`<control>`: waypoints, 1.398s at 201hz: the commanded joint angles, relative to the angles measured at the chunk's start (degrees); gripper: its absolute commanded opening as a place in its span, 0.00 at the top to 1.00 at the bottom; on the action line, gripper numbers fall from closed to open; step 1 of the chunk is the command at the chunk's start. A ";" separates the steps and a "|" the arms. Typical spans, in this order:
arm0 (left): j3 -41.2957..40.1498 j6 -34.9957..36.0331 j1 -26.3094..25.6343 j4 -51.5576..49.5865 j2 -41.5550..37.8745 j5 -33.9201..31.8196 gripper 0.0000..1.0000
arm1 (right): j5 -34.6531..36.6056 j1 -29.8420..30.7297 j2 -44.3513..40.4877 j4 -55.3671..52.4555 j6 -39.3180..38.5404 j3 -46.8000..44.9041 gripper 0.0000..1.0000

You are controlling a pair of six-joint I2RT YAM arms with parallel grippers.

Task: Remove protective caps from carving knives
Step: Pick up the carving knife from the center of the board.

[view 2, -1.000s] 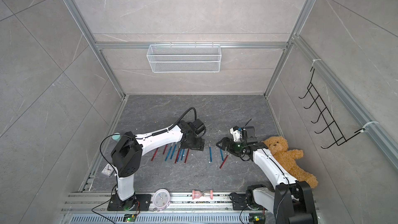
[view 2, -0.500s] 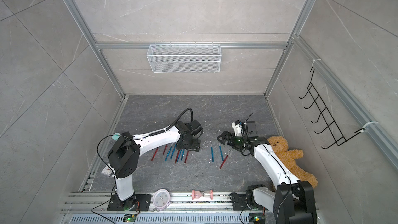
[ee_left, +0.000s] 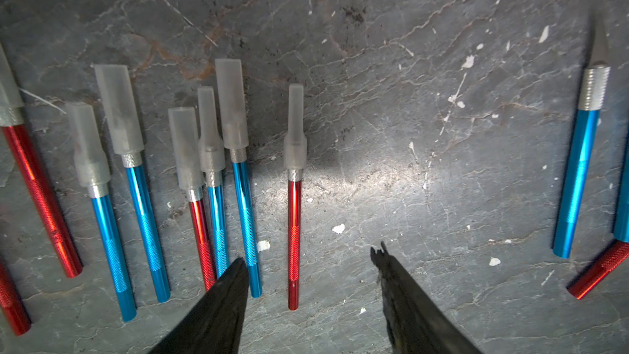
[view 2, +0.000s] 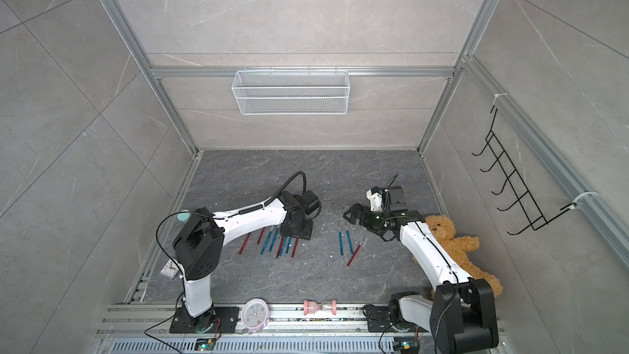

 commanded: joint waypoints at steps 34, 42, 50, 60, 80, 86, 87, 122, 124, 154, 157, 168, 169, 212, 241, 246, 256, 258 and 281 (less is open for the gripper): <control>0.79 1.03 0.40 -0.17 2.66 1.03 0.48 | -0.33 -0.14 1.42 1.39 -0.08 0.66 0.00; 0.72 0.82 0.40 -0.09 2.83 1.13 0.50 | -0.30 -0.02 1.42 1.37 -0.23 0.68 0.01; 0.64 0.66 0.40 0.02 3.01 1.08 0.51 | -0.22 -0.08 1.50 1.47 -0.26 0.65 0.00; 0.41 0.57 0.40 0.15 3.19 1.06 0.53 | -0.21 0.00 1.55 1.73 -0.21 0.52 0.00; -0.11 0.52 0.48 0.49 3.67 1.40 0.55 | -0.39 -0.04 1.69 2.00 -0.23 0.29 0.01; -0.39 0.49 0.48 0.72 3.74 1.62 0.55 | -0.39 -0.07 1.69 2.00 -0.26 0.12 0.01; -0.36 0.49 0.48 0.74 3.77 1.69 0.56 | -0.39 -0.08 1.67 2.00 -0.25 0.14 0.01; -1.96 0.18 0.91 1.94 3.89 2.24 0.58 | -0.39 -0.16 1.22 2.00 -0.48 -0.52 0.01; -2.04 0.08 0.96 1.98 3.89 2.28 0.58 | -0.39 -0.17 1.11 2.00 -0.44 -0.56 0.01; -2.97 -0.03 1.27 2.95 3.97 2.62 0.58 | -0.39 -0.26 0.67 1.56 -0.69 -0.67 0.01; -2.97 -0.04 1.27 3.00 4.05 2.67 0.58 | -0.39 -0.26 0.57 1.56 -0.69 -0.71 0.01; -3.05 -0.06 1.27 3.10 4.28 2.65 0.59 | -0.30 -0.34 0.51 1.56 -0.74 -0.85 0.01; -3.06 -0.10 1.27 3.12 4.26 2.69 0.59 | -0.30 -0.35 0.51 1.56 -0.72 -0.87 0.01; -3.83 -0.19 1.44 3.92 5.07 3.14 0.63 | -0.25 -0.43 0.14 1.44 -0.69 -1.33 0.01; -4.03 -0.14 1.45 4.13 5.63 3.34 0.67 | -0.17 -0.43 -0.03 1.38 -0.61 -1.33 0.01; -4.12 -0.20 1.53 4.21 5.72 3.42 0.68 | -0.16 -0.46 -0.01 1.47 -0.66 -1.33 0.02; -4.29 -0.14 1.53 4.39 5.77 3.43 0.69 | -0.12 -0.47 -0.06 1.47 -0.55 -1.33 0.02; -4.36 -0.20 1.54 4.44 5.79 3.43 0.69 | -0.12 -0.42 -0.05 1.51 -0.53 -1.33 0.02; -4.69 -0.03 1.58 4.55 6.06 3.43 0.73 | -0.21 -0.48 0.22 1.65 -0.43 -1.33 0.02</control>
